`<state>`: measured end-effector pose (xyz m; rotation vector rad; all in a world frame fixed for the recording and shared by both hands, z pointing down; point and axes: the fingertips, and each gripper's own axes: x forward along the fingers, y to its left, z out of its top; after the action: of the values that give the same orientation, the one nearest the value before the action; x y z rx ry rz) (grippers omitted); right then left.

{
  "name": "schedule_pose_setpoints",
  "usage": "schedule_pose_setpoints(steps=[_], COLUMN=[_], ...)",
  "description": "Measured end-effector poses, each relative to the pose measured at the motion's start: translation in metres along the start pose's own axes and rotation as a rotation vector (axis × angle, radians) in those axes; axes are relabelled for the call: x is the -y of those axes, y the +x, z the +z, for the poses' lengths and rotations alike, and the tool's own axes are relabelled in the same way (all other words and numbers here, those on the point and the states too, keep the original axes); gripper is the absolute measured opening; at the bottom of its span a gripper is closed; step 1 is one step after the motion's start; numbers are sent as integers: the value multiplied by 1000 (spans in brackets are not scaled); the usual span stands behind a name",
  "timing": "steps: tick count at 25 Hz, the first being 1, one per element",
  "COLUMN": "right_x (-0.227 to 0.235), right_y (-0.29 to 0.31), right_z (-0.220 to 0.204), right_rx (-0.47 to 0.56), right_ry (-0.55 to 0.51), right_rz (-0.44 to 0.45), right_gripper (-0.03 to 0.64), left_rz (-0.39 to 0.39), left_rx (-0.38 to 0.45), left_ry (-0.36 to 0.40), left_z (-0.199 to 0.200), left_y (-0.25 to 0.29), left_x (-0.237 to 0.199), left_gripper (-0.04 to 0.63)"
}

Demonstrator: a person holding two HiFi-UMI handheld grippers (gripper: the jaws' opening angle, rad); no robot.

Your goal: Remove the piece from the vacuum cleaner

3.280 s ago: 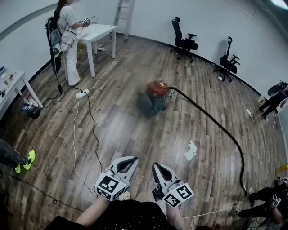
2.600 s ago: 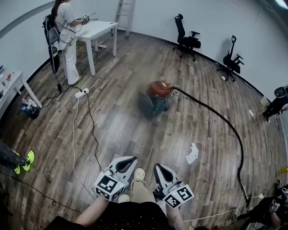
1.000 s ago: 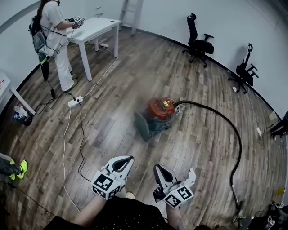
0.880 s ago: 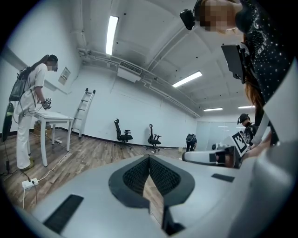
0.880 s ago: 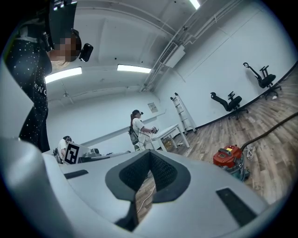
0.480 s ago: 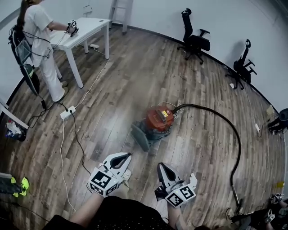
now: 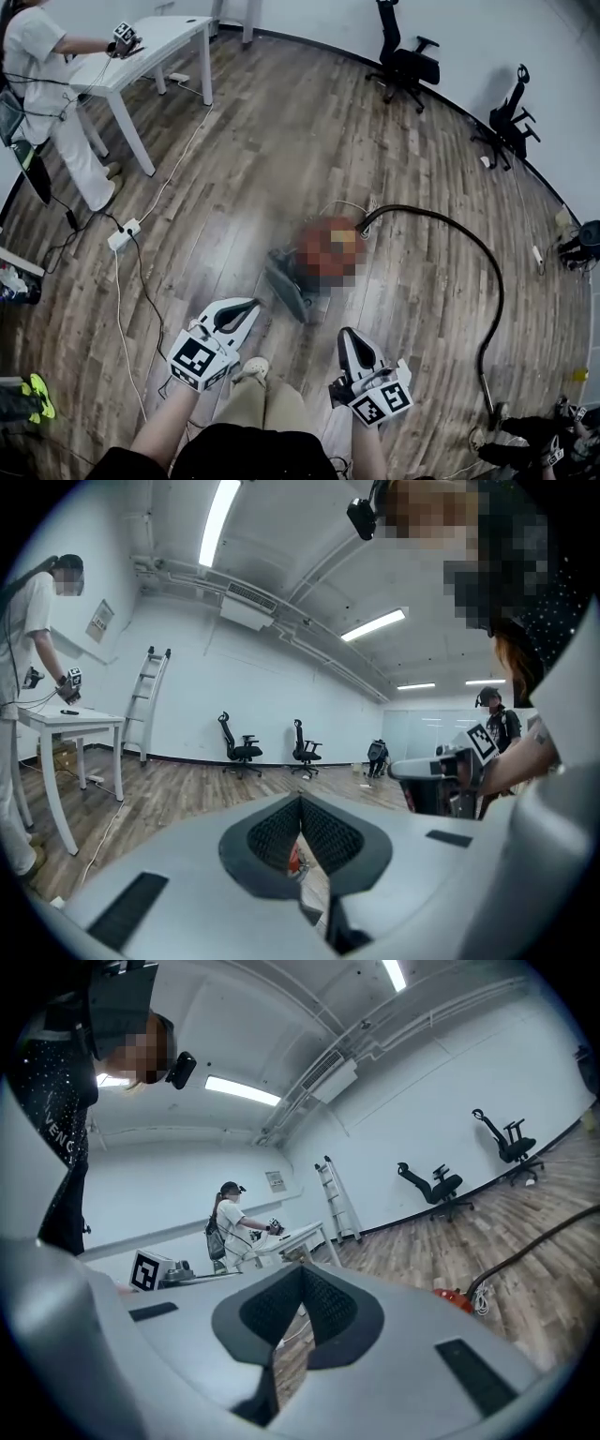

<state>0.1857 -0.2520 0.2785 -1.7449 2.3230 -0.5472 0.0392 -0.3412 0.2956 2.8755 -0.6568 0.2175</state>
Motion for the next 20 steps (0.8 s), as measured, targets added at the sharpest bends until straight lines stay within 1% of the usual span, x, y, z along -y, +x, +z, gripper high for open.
schedule_pose_setpoints(steps=[2,5,8,12,15,18,20], right_x=[22,63,100,144,173,197,205], right_y=[7,19,29,48,59,74,80], right_z=[-16,-57,-113,-188,-239,-287,-314], right_rx=[-2,1,-3,-4,3,19,30], right_ry=[-22,-26,-24,-39,-46,-71,-113], right_rz=[-14,-34,-35,-16,-7,12,42], right_gripper=[11,11,11,11,12,12,12], left_rz=[-12,-21,-17,-27,-27,-21,-19], left_rx=[-10,0,32,47,75,87,99], left_ry=[9,14,9,29,33,74,105], left_z=[-24,-67,-117,-188,-238,-284,-313], left_y=[17,45,70,104,125,143,151], left_x=[-10,-28,-44,-68,-83,-104,-114], left_gripper=[9,9,9,9,9,10,11])
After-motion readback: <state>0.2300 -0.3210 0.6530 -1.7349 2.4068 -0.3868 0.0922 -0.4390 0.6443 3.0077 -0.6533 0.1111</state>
